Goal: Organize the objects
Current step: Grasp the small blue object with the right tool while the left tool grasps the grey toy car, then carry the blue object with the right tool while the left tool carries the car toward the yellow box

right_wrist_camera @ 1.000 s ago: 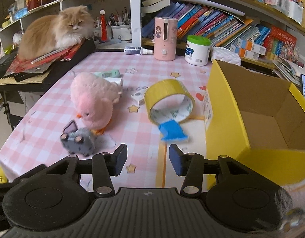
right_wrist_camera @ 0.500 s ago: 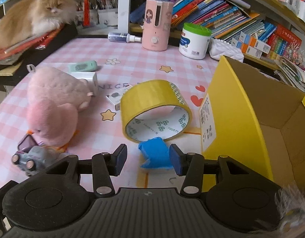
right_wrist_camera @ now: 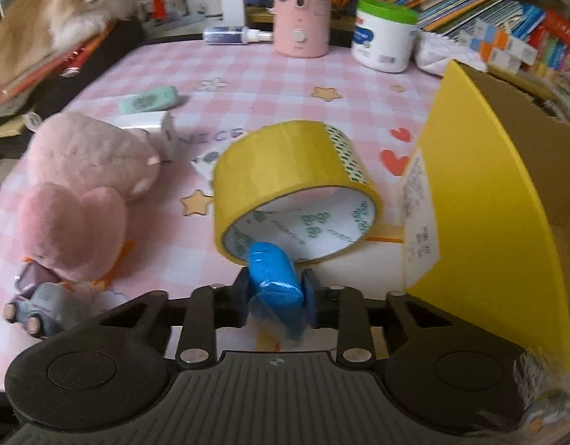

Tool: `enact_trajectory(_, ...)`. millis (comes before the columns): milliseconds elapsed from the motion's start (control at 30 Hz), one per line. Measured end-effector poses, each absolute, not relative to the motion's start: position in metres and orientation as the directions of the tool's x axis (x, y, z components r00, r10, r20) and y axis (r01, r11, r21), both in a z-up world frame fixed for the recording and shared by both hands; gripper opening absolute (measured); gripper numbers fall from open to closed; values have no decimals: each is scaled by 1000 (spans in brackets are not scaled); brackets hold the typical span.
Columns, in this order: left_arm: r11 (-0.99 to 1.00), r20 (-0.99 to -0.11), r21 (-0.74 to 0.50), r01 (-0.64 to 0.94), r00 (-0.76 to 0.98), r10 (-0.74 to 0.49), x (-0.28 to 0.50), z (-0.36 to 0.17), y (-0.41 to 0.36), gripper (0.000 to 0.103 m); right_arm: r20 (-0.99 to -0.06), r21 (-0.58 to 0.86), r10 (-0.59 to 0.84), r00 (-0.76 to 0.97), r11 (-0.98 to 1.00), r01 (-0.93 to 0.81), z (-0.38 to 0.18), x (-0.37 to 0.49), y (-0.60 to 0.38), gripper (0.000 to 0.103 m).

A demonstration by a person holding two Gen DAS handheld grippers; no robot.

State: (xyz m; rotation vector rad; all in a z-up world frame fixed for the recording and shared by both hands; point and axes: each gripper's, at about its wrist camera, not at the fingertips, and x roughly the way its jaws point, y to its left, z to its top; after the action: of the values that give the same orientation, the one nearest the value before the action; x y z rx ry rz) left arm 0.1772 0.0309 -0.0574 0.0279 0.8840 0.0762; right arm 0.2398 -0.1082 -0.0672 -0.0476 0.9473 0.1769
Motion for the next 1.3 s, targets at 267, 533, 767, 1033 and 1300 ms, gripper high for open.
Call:
enact_trajectory(267,996,-793,68,-56,603,88,192,-71,32,77,-755,80,219,618,966,-245,-46,225,-110,24)
enact_trajectory(533,998,-781,2,-71,622,46,174,-57,43,64,-724,77,242,646,959,-273,-30,213,-112,24)
enact_trajectory(767,997,-743,-43,-59,669,8,142,-34,52,64,-705,64,263,659,949,-310,-15,185,-112,24)
enact_trajectory(1033,998,-716,-65,-28,698,-27,100,-21,60,64,-714,69,257,651,952,-300,-9,142,-111,24)
enact_trajectory(1300,999,-691,-44,19,721,-44,60,-10,62,64,-719,71,224,658,965,-251,-7,96,-109,24)
